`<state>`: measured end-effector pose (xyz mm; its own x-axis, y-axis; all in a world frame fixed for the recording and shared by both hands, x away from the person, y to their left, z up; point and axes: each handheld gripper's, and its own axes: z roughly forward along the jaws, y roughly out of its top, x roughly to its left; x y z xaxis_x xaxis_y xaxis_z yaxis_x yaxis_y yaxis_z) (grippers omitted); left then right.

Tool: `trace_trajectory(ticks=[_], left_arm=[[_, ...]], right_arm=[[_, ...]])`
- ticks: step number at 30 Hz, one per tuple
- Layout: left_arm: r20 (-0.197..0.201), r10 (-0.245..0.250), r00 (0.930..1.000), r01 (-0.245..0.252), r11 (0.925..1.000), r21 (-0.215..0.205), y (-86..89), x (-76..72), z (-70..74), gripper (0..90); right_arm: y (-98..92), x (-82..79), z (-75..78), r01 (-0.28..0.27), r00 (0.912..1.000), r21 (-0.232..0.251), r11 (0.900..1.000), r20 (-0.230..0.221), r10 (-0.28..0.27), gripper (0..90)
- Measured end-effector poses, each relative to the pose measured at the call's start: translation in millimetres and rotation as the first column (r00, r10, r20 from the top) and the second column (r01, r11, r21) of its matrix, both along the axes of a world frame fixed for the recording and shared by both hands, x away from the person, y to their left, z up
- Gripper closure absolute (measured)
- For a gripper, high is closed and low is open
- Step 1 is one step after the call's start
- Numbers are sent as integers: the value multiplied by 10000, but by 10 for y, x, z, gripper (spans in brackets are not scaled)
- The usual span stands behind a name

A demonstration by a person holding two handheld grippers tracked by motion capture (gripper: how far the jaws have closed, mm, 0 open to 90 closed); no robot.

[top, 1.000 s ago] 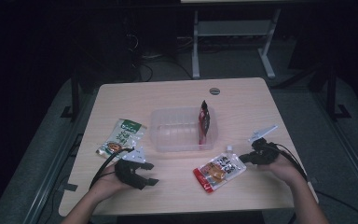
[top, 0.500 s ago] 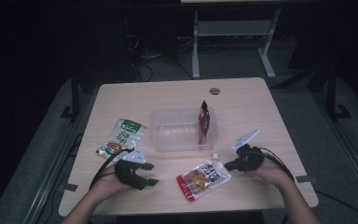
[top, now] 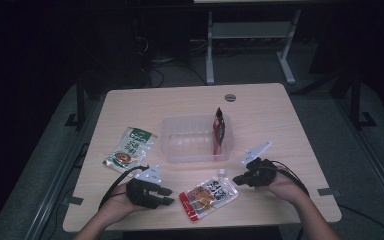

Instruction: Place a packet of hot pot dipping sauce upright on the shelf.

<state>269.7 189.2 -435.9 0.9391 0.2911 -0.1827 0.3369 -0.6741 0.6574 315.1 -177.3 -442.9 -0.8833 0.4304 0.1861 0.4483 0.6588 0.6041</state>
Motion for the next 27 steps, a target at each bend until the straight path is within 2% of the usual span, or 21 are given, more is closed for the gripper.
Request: trace_trajectory(ticks=[1,3,5,7,10,12,16,18,20,23,27], left_arm=[[-13,-62,10000,62,10000,25,-32,-10,7,751],[-78,-208,9998,208,9998,50,-91,-25,17,828],[-152,-374,9992,376,9993,93,-169,-53,22,884],[-284,-530,9982,529,9986,-17,-267,-97,17,893],[-340,-833,9959,831,9965,-76,-399,-151,14,893],[-412,-1141,9926,1133,9933,-208,-504,-181,3,894],[-404,-1385,9895,1385,9904,-18,-696,-225,-73,893],[-377,-1429,9890,1443,9889,354,-743,-212,-126,893],[-411,-1329,9903,1344,9902,367,-739,-195,-146,895],[-25,-1109,9938,1109,9924,536,-724,-171,-136,895],[38,-836,9965,833,9952,509,-687,-122,-137,894]], right_arm=[[-38,-22,5,74,9998,50,10000,209,-75,877],[-83,-78,26,295,9992,226,9993,277,-302,847],[-118,-128,37,297,9989,291,9991,341,-307,818],[-134,-157,37,362,9983,275,9990,438,-374,747],[-127,-148,41,743,9960,258,9969,487,-755,591],[-125,-128,29,928,9941,286,9953,531,-942,527],[-129,-110,3,1211,9916,238,9924,436,-1220,469],[-145,-101,-7,1194,9913,209,9926,534,-1204,461],[-158,-105,-7,1323,9896,218,9910,538,-1333,458],[-184,-110,-5,1426,9874,315,9893,644,-1444,455],[-203,-166,46,1852,9812,381,9820,487,-1870,446]])
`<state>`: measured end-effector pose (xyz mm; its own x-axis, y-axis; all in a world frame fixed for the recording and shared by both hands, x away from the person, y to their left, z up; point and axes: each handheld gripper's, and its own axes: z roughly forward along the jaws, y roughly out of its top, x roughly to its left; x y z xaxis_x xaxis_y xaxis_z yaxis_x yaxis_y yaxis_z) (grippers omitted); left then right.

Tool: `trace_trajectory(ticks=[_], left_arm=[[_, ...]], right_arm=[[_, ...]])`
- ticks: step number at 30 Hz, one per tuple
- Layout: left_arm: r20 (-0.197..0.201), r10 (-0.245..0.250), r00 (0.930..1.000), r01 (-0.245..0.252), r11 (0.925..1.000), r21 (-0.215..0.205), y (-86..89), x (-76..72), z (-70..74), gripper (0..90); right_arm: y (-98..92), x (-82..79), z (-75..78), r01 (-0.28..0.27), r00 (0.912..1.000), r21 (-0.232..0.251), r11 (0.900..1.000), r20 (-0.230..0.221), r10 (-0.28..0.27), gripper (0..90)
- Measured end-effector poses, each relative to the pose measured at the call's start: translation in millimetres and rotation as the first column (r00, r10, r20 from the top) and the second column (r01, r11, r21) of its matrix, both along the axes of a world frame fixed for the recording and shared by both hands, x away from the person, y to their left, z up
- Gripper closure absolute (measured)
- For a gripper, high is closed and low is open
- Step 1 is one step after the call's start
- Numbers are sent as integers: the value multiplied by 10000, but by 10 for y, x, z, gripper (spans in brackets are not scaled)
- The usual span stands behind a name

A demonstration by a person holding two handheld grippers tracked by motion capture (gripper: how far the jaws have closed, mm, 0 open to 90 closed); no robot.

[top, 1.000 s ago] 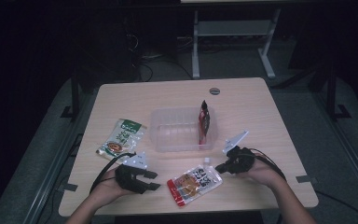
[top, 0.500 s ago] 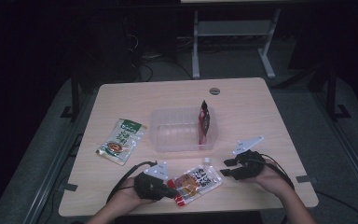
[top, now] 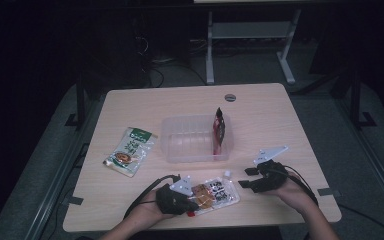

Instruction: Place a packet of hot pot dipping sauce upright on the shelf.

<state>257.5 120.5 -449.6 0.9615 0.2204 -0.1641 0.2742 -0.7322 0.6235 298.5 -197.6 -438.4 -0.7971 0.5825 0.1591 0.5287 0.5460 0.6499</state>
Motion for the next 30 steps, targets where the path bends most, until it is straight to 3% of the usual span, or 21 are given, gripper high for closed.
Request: trace_trajectory(ticks=[4,8,12,17,21,24,30], left_arm=[[143,100,9998,-98,9998,-190,60,26,39,888],[235,411,9989,-403,9986,-339,144,80,87,887],[364,769,9964,-751,9960,-474,199,140,114,887],[529,744,9958,-748,9972,60,181,170,37,888],[438,766,9961,-771,9970,88,175,173,11,893],[482,638,9968,-665,9961,580,154,176,-36,896],[274,650,9975,-664,9965,512,172,198,-55,896]], right_arm=[[-23,-142,41,267,9996,228,9994,-28,-267,447],[-36,-269,-2,292,9988,522,9982,-405,-271,467],[14,-228,-56,19,9966,821,9966,-821,49,478],[82,-183,-113,-192,9943,782,9968,-1032,272,475],[127,-150,-146,-427,9923,747,9963,-1130,510,468],[157,-130,-167,-495,9901,823,9954,-1269,597,467],[185,-73,-205,-603,9870,905,9941,-1434,729,472]])
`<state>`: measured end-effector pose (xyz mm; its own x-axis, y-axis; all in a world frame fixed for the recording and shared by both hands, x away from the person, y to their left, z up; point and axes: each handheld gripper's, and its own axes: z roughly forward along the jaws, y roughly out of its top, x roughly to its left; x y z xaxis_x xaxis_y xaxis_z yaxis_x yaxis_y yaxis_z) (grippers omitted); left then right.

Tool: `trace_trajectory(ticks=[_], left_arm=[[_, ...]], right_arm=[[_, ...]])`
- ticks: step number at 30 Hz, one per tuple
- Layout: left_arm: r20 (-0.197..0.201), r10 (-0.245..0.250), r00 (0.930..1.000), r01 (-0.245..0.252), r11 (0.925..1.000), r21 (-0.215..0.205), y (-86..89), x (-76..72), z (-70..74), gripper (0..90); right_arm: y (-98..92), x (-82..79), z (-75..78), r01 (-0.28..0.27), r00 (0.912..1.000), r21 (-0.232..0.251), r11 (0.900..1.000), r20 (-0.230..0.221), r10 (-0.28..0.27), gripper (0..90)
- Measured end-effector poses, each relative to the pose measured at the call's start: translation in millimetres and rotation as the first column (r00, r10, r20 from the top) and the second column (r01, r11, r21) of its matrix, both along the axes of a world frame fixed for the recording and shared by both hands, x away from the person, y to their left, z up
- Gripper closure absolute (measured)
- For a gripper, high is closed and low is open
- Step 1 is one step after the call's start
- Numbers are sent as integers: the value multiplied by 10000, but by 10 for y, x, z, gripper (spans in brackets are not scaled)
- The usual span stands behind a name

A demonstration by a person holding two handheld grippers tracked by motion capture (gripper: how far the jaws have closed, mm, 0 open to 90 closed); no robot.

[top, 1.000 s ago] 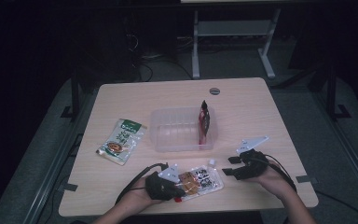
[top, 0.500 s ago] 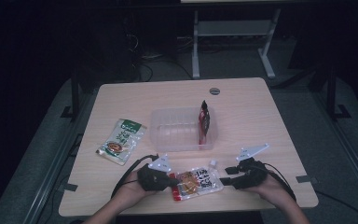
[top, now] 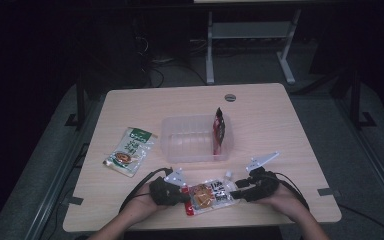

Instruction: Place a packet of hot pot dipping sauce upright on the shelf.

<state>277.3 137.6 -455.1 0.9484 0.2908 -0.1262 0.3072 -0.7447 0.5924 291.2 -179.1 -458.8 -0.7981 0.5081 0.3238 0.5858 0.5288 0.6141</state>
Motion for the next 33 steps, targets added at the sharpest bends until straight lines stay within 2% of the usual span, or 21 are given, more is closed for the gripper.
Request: trace_trajectory(ticks=[7,9,18,20,23,25,29,33], left_arm=[[-39,22,10000,-22,10000,20,2,2,1,897],[-17,9,10000,-9,10000,48,3,-1,3,896],[-18,69,10000,-69,10000,3,1,-5,-1,897],[-21,104,9999,-104,9999,-72,1,-6,-6,897],[6,98,10000,-98,9999,-95,1,-10,-8,897],[0,99,10000,-99,9999,-102,2,-10,-9,897],[39,84,10000,-83,9999,-105,2,-12,-10,897],[39,67,10000,-67,9999,-107,4,-13,-9,897]], right_arm=[[63,58,-55,-167,9989,118,9998,-429,172,494],[68,63,-65,-282,9988,146,9995,-384,288,504],[121,93,-116,-573,9909,908,9942,-1167,677,589],[151,95,-125,-734,9896,960,9927,-1163,844,603],[172,88,-124,-874,9885,858,9925,-1163,971,672],[170,91,-127,-891,9879,987,9911,-1181,1006,726],[164,88,-74,-1102,9886,1337,9849,-878,1225,823],[172,59,-15,-1372,9872,1693,9760,-571,1487,859]])
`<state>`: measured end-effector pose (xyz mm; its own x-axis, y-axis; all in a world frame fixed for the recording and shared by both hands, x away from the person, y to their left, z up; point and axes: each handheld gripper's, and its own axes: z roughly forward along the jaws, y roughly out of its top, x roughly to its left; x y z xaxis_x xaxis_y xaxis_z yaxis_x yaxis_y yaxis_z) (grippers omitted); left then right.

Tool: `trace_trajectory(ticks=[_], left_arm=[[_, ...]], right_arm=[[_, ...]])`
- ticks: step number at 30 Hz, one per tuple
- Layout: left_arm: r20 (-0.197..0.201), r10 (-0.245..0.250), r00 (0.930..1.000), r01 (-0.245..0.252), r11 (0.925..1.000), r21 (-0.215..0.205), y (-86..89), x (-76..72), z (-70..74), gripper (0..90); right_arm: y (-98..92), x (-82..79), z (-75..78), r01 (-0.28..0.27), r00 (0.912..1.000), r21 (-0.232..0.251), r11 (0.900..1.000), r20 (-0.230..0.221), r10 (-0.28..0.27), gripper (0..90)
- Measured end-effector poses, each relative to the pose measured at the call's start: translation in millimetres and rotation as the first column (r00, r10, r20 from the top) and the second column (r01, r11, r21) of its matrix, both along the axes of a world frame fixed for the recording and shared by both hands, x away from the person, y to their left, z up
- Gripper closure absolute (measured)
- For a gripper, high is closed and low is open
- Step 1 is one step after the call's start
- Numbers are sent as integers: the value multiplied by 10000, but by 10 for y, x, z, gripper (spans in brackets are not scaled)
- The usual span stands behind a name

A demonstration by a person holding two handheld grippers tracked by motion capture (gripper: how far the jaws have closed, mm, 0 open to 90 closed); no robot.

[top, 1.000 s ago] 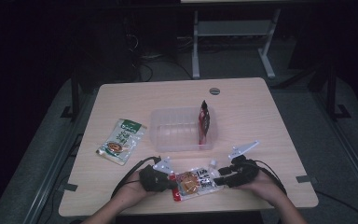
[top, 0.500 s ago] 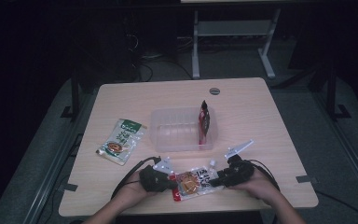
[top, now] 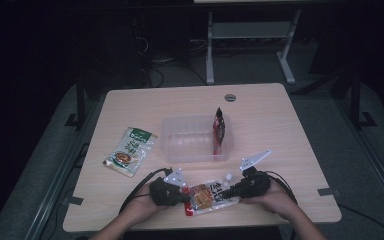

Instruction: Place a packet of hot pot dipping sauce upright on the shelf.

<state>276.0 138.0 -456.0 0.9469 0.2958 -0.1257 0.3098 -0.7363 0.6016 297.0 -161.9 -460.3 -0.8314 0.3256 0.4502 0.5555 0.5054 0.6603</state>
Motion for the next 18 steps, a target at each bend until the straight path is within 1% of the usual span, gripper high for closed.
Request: trace_trajectory(ticks=[2,3,5,8,10,12,13,17,18], left_arm=[[-8,-6,10000,6,10000,-8,1,1,0,897],[-9,-13,10000,13,10000,-7,3,2,0,897],[-32,-29,10000,29,10000,29,8,7,3,897],[-28,-12,10000,12,10000,54,17,11,11,896],[-58,45,10000,-46,10000,-77,30,24,27,895],[-27,170,9999,-170,9995,-249,39,31,53,888],[74,206,9998,-203,9992,-332,48,35,74,886],[73,396,9992,-390,9963,-760,86,39,137,858],[92,386,9992,-377,9962,-791,98,44,151,846]], right_arm=[[-2,-8,29,-1,9999,210,9998,115,-1,870],[0,-14,44,4,10000,316,9995,91,-7,876],[7,-21,65,-60,9997,420,9991,232,51,882],[22,-38,119,-170,9995,899,9958,273,146,891],[45,-51,162,-262,9989,1126,9933,409,217,894],[80,-68,209,-351,9977,1207,9921,621,278,896],[97,-73,224,-375,9974,1244,9915,662,294,897],[180,-94,279,-627,9944,1506,9866,941,488,898],[199,-107,297,-648,9940,1582,9853,969,499,898]])
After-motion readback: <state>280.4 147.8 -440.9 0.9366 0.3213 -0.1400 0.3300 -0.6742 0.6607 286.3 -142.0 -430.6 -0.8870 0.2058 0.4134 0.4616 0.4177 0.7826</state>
